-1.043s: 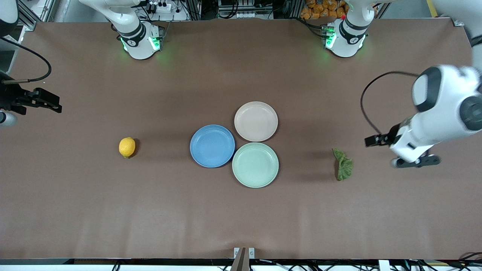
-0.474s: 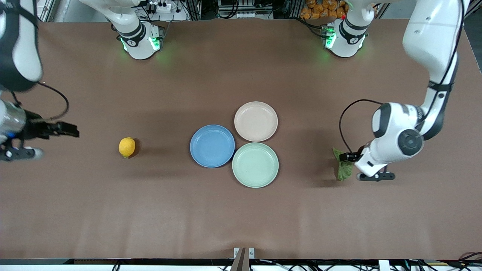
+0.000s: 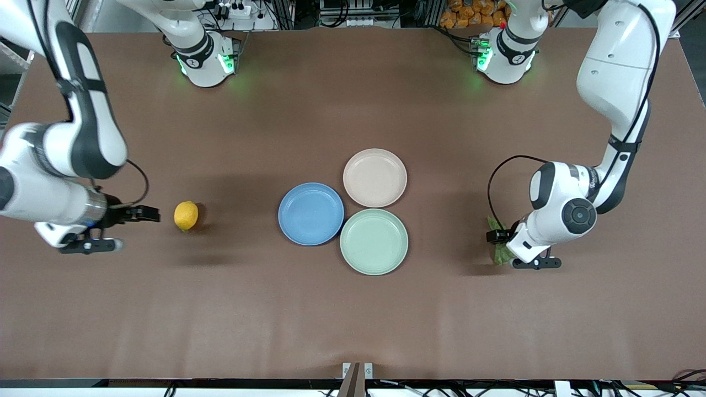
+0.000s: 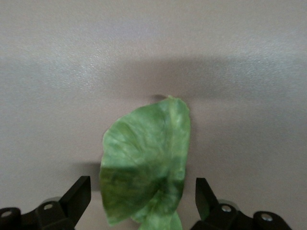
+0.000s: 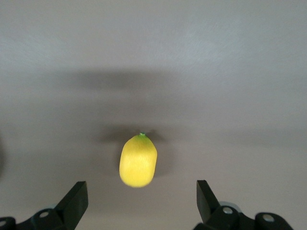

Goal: Place lemon and lettuce in plates
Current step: 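Lower the left gripper onto the lettuce while the right gripper reaches the lemon, then close the right gripper on the lemon while the left gripper grasps lettuce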

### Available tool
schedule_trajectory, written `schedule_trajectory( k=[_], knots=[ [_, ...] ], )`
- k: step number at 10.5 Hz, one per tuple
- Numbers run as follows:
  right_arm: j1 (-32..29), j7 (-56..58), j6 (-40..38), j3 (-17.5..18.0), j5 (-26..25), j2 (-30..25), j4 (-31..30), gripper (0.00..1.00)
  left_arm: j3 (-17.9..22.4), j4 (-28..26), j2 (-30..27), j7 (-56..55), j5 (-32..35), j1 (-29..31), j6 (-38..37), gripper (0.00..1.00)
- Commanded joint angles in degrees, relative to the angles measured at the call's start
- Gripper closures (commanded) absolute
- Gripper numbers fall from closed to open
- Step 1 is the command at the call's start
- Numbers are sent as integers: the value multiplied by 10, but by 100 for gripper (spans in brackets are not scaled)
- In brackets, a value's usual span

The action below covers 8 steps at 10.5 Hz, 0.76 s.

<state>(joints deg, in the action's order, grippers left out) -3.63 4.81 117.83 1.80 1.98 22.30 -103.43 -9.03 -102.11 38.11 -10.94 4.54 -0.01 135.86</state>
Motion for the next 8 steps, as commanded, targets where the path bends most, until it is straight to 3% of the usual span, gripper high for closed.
schedule_trajectory(
  k=[1, 3, 4, 8],
  knots=[
    [-1, 8, 100, 7, 14, 20, -70, 0, 2, 6, 9, 1, 29, -5, 7, 33],
    [9, 8, 127, 8, 13, 53, -75, 0, 2, 6, 10, 0, 49, -5, 7, 82],
    [9, 8, 129, 8, 14, 63, -77, 0, 2, 7, 10, -4, 50, -5, 7, 100],
    [9, 6, 135, 8, 14, 66, -92, 0, -2, 11, -2, -32, 50, -6, 0, 100]
  ],
)
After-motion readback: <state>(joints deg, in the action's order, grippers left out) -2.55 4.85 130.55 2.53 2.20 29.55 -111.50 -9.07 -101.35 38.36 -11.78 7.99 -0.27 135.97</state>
